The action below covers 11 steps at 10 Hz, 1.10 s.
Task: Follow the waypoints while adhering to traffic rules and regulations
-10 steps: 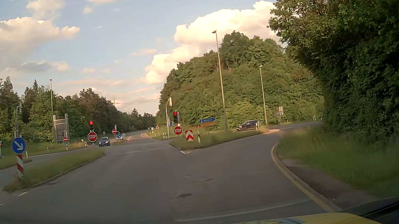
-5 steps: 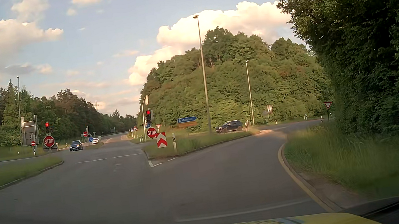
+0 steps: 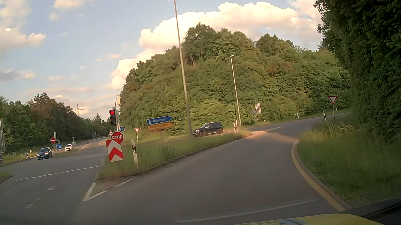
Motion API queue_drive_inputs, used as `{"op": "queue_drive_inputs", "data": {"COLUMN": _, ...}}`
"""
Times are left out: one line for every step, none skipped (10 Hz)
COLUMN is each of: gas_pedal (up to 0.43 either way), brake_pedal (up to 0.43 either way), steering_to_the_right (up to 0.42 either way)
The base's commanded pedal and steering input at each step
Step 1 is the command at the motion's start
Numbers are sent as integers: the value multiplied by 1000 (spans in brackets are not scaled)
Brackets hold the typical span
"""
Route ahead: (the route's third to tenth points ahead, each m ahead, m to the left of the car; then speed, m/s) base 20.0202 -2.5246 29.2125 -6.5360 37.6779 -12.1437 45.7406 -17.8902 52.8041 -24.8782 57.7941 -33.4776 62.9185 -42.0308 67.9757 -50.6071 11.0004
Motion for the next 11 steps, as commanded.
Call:
{"op": "queue_drive_inputs", "data": {"gas_pedal": 0, "brake_pedal": 0, "steering_to_the_right": 54}}
{"op": "queue_drive_inputs", "data": {"gas_pedal": 0, "brake_pedal": 0, "steering_to_the_right": 54}}
{"op": "queue_drive_inputs", "data": {"gas_pedal": 0, "brake_pedal": 0, "steering_to_the_right": 56}}
{"op": "queue_drive_inputs", "data": {"gas_pedal": 0, "brake_pedal": 0, "steering_to_the_right": 61}}
{"op": "queue_drive_inputs", "data": {"gas_pedal": 0, "brake_pedal": 0, "steering_to_the_right": 67}}
{"op": "queue_drive_inputs", "data": {"gas_pedal": 0, "brake_pedal": 0, "steering_to_the_right": 71}}
{"op": "queue_drive_inputs", "data": {"gas_pedal": 0, "brake_pedal": 0, "steering_to_the_right": 73}}
{"op": "queue_drive_inputs", "data": {"gas_pedal": 157, "brake_pedal": 0, "steering_to_the_right": 79}}
{"op": "queue_drive_inputs", "data": {"gas_pedal": 421, "brake_pedal": 0, "steering_to_the_right": 86}}
{"op": "queue_drive_inputs", "data": {"gas_pedal": 610, "brake_pedal": 0, "steering_to_the_right": 98}}
{"op": "queue_drive_inputs", "data": {"gas_pedal": 622, "brake_pedal": 0, "steering_to_the_right": 110}}
